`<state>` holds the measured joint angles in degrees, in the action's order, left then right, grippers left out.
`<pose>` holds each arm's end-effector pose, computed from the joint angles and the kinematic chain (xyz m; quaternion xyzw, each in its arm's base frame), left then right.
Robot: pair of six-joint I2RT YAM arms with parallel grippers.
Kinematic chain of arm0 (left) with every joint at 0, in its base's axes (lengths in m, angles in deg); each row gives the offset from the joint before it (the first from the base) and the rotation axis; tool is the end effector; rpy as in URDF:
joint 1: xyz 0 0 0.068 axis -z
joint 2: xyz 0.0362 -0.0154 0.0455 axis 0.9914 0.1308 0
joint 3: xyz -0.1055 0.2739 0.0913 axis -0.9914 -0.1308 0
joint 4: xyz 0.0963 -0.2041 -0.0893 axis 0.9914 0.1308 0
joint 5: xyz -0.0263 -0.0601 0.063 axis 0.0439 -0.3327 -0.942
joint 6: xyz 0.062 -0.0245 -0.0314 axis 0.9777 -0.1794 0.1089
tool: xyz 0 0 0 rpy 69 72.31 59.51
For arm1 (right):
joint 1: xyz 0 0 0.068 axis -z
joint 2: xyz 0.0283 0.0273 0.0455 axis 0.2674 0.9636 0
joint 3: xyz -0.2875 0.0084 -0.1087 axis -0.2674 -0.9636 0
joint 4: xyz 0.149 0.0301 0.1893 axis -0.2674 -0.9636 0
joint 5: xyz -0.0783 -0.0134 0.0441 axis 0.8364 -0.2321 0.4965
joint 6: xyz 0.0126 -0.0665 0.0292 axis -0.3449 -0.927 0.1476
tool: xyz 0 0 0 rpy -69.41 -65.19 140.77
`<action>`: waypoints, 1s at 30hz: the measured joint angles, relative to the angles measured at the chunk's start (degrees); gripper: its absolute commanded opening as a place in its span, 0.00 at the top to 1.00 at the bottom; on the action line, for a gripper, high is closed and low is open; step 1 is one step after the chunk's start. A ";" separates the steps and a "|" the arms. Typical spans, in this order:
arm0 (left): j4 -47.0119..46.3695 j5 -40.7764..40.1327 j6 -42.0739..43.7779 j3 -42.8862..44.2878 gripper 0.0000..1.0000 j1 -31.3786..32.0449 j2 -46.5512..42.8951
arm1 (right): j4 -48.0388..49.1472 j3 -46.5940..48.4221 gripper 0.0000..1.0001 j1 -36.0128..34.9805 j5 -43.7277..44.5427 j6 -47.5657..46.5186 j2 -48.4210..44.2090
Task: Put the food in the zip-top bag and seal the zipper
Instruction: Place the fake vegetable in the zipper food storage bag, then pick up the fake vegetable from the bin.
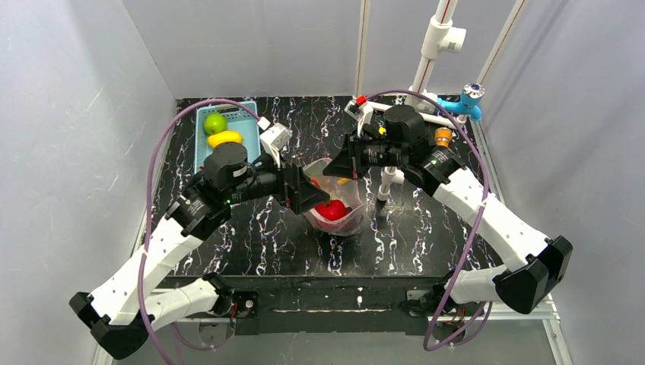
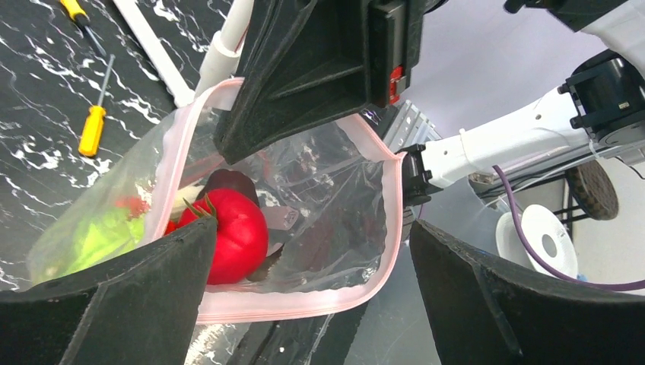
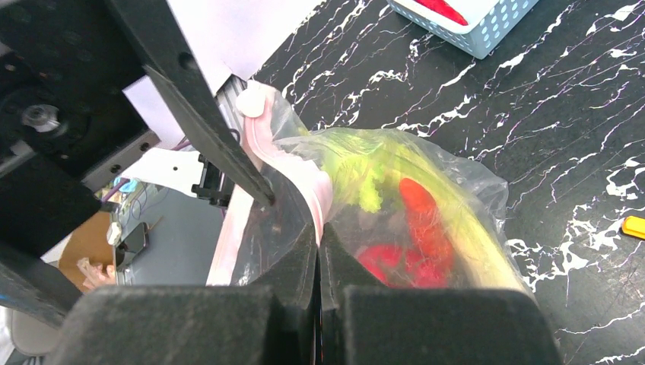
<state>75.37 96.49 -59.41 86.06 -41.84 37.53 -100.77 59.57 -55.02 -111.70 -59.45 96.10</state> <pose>0.1248 -0.1420 0.4454 0.2487 0.7036 -0.4852 0.4558 0.1984 0.2054 0.4361 -0.2648 0.7472 0.4849 0.3694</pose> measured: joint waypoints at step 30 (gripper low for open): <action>24.46 -53.28 8.73 5.18 0.02 -10.46 -4.93 | 0.09 -1.69 0.99 0.00 -0.04 -0.01 -1.39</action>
<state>99.82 43.22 -50.68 91.23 -52.30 32.60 -100.68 57.87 -55.02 -111.74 -59.46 94.71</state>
